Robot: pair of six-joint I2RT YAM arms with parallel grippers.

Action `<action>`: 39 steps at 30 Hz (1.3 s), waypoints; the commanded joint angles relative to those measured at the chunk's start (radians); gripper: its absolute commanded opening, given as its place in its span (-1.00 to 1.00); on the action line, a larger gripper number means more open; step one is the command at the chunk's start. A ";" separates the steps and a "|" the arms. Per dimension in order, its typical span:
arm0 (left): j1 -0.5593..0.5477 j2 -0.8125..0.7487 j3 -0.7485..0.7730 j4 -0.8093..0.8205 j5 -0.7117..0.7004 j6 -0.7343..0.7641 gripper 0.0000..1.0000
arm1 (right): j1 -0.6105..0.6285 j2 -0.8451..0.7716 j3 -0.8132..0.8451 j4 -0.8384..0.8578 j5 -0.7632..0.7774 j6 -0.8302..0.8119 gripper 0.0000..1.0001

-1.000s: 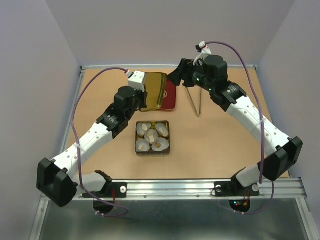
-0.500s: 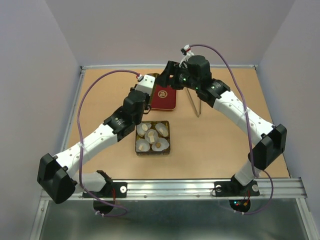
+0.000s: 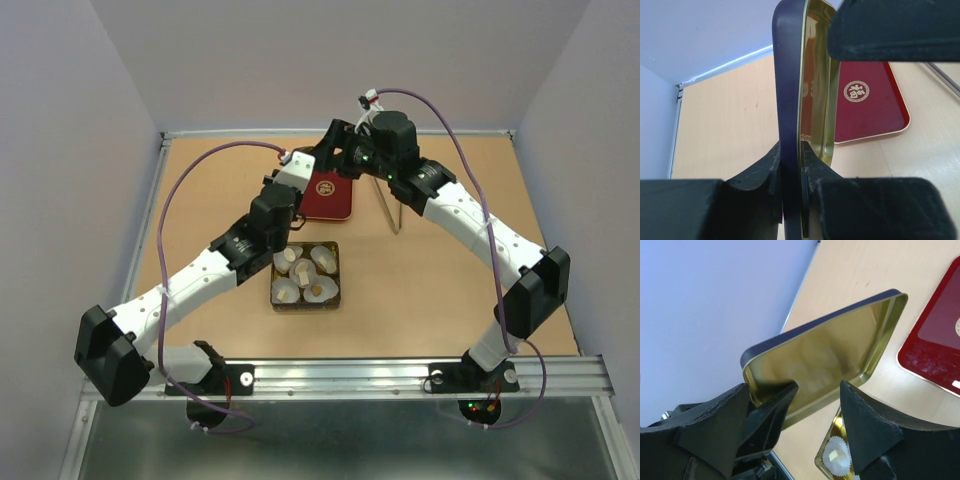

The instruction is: Pack the chocolate

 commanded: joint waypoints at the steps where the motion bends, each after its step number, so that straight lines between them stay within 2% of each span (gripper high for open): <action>1: -0.015 -0.018 0.012 0.085 -0.041 0.028 -0.60 | 0.007 -0.042 0.045 0.098 -0.016 0.033 0.57; 14: -0.037 0.011 0.025 0.082 -0.065 0.071 -0.60 | 0.008 0.021 0.057 0.136 -0.128 0.102 0.58; 24: -0.061 0.025 0.015 0.059 -0.041 0.143 -0.54 | 0.008 0.029 0.046 0.135 -0.117 0.109 0.57; 39: -0.126 0.081 0.035 0.019 -0.102 0.238 -0.48 | 0.008 0.029 0.046 0.136 -0.099 0.090 0.57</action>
